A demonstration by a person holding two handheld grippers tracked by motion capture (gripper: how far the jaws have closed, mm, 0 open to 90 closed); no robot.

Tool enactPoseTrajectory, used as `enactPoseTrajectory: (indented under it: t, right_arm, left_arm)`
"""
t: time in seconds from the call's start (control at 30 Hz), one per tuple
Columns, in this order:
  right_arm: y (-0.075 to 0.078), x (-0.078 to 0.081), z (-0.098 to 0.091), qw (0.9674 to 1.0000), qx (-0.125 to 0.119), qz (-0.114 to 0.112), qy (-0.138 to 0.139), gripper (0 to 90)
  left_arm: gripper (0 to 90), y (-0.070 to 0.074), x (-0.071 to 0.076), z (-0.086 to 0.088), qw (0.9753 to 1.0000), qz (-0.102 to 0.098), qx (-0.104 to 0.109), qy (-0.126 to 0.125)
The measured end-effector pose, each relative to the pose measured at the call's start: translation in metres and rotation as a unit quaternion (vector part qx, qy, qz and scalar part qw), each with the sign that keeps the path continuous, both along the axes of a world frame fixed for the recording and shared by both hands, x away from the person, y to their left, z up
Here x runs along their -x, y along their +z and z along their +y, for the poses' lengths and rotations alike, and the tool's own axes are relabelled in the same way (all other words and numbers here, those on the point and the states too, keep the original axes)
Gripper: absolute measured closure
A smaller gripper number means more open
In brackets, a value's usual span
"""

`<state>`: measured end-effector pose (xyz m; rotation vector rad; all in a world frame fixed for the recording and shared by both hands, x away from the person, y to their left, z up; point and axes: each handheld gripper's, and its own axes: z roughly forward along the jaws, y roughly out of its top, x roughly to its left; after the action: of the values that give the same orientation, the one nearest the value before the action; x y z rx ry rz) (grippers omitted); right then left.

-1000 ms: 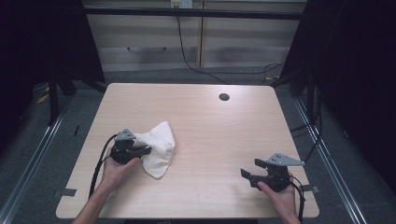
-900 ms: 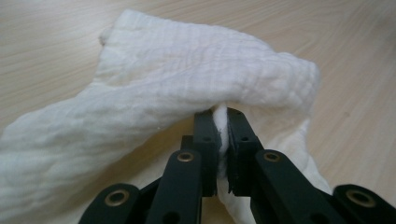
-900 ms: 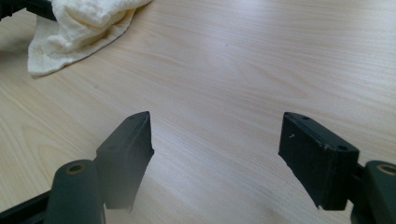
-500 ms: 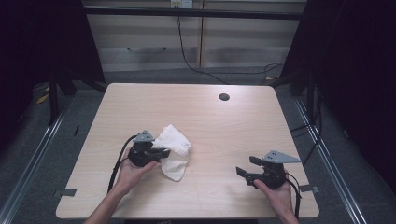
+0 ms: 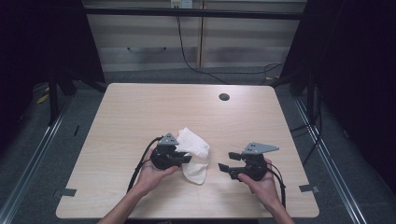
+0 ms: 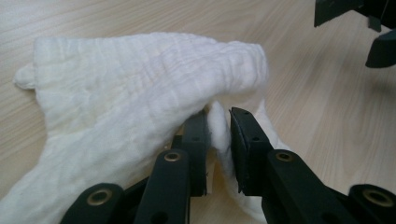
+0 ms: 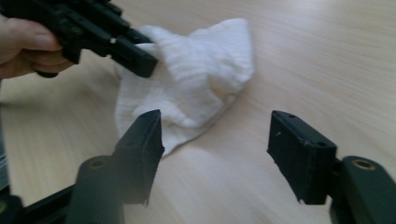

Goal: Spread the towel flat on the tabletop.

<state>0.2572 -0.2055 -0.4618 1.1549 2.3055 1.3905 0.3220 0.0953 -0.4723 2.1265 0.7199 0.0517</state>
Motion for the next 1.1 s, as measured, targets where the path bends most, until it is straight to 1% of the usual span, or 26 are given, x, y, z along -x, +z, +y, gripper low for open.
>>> enactPoseTrajectory:
  t: [0.03,0.1,0.13,0.17,0.2,0.23,0.27,0.3,0.33,0.37,0.4,0.43,0.47,0.53,0.6,0.63,0.7,0.73,0.77,0.83,0.87,0.93,0.97,1.0,1.03,1.1]
  right_arm:
    - [-0.001,-0.001,0.007,0.9999,0.010,-0.002,0.012,40.3]
    - [-0.002,-0.002,0.011,0.9997,0.008,0.002,0.023,43.7]
    - [-0.003,-0.004,0.013,0.9996,0.007,0.003,0.026,47.5]
    - [-0.003,-0.004,0.013,0.9996,0.007,0.003,0.026,47.5]
    - [-0.003,-0.005,0.013,0.9996,0.005,0.008,0.028,49.3]
    - [-0.002,-0.006,0.014,0.9994,0.001,0.011,0.032,50.4]
    - [-0.001,-0.008,0.016,0.9990,0.004,0.018,0.041,51.0]
    - [0.000,-0.009,0.017,0.9989,0.006,0.019,0.043,50.9]
    - [0.000,-0.009,0.017,0.9989,0.006,0.019,0.043,50.9]
    - [0.001,-0.009,0.018,0.9987,0.006,0.020,0.047,50.8]
    - [0.003,-0.010,0.022,0.9981,0.005,0.018,0.059,51.3]
    - [0.003,-0.010,0.024,0.9977,0.004,0.019,0.065,53.9]
    - [0.003,-0.011,0.026,0.9971,0.000,0.022,0.073,55.7]
    - [0.000,-0.012,0.031,0.9960,0.000,0.029,0.084,56.3]
    - [-0.005,-0.013,0.036,0.9950,0.003,0.033,0.094,58.1]
    - [-0.007,-0.013,0.037,0.9943,0.002,0.035,0.101,58.4]
    - [-0.010,-0.013,0.040,0.9935,-0.003,0.038,0.108,62.0]
    - [-0.012,-0.013,0.041,0.9931,-0.004,0.040,0.110,63.5]
    - [-0.013,-0.013,0.042,0.9924,-0.002,0.040,0.116,64.5]
    - [-0.017,-0.012,0.046,0.9914,-0.002,0.042,0.124,66.4]
    - [-0.017,-0.012,0.046,0.9914,-0.002,0.042,0.124,66.4]
    - [-0.024,-0.010,0.052,0.9889,0.010,0.047,0.141,68.6]
    - [-0.025,-0.010,0.053,0.9883,0.012,0.049,0.144,68.8]
    - [-0.028,-0.009,0.055,0.9880,0.017,0.049,0.146,68.7]
    - [-0.029,-0.008,0.056,0.9882,0.027,0.046,0.144,68.7]
    - [-0.033,-0.007,0.059,0.9873,0.029,0.049,0.149,69.1]
  left_arm:
    - [74.8,0.000,0.000,0.001,1.0000,0.000,0.000,0.008]
    - [69.9,0.000,-0.001,0.004,1.0000,0.001,0.004,0.008]
    - [67.1,0.001,0.000,0.005,1.0000,0.000,0.001,0.006]
    - [64.8,0.001,0.000,0.005,1.0000,0.000,0.001,0.006]
    - [64.8,0.002,0.001,0.007,0.9999,0.000,0.010,0.006]
    - [60.6,0.006,0.003,0.009,0.9999,-0.005,0.003,0.008]
    - [55.1,0.010,0.005,0.015,0.9998,-0.015,0.002,0.009]
    - [53.4,0.013,0.007,0.020,0.9998,-0.014,0.008,0.009]
    - [50.6,0.013,0.007,0.020,0.9998,-0.014,0.008,0.009]
    - [50.6,0.016,0.010,0.029,0.9998,-0.017,0.009,0.010]
    - [48.8,0.019,0.012,0.040,0.9996,-0.020,0.012,0.012]
    - [48.8,0.020,0.013,0.048,0.9996,-0.022,0.014,0.014]
    - [48.9,0.018,0.013,0.058,0.9994,-0.023,0.014,0.021]
    - [50.7,0.012,0.011,0.071,0.9990,-0.024,0.020,0.031]
    - [54.7,0.002,0.008,0.081,0.9990,-0.011,0.023,0.037]
    - [55.6,-0.002,0.006,0.084,0.9993,-0.009,0.017,0.032]
    - [59.9,-0.007,0.006,0.086,0.9994,-0.018,0.008,0.027]
    - [62.4,-0.009,0.005,0.086,0.9996,-0.012,0.011,0.023]
    - [64.2,-0.010,0.005,0.086,0.9996,-0.011,0.012,0.021]
    - [67.0,-0.011,0.008,0.085,0.9998,-0.018,0.003,0.012]
    - [67.8,-0.011,0.008,0.085,0.9998,-0.018,0.003,0.012]
    - [70.0,-0.014,0.010,0.085,0.9996,-0.024,-0.009,0.012]
    - [70.6,-0.016,0.010,0.086,0.9993,-0.030,-0.013,0.017]
    - [72.7,-0.018,0.010,0.086,0.9993,-0.026,-0.016,0.020]
    - [73.6,-0.020,0.009,0.086,0.9994,-0.024,-0.021,0.016]
    - [73.8,-0.022,0.007,0.087,0.9993,-0.023,-0.024,0.016]
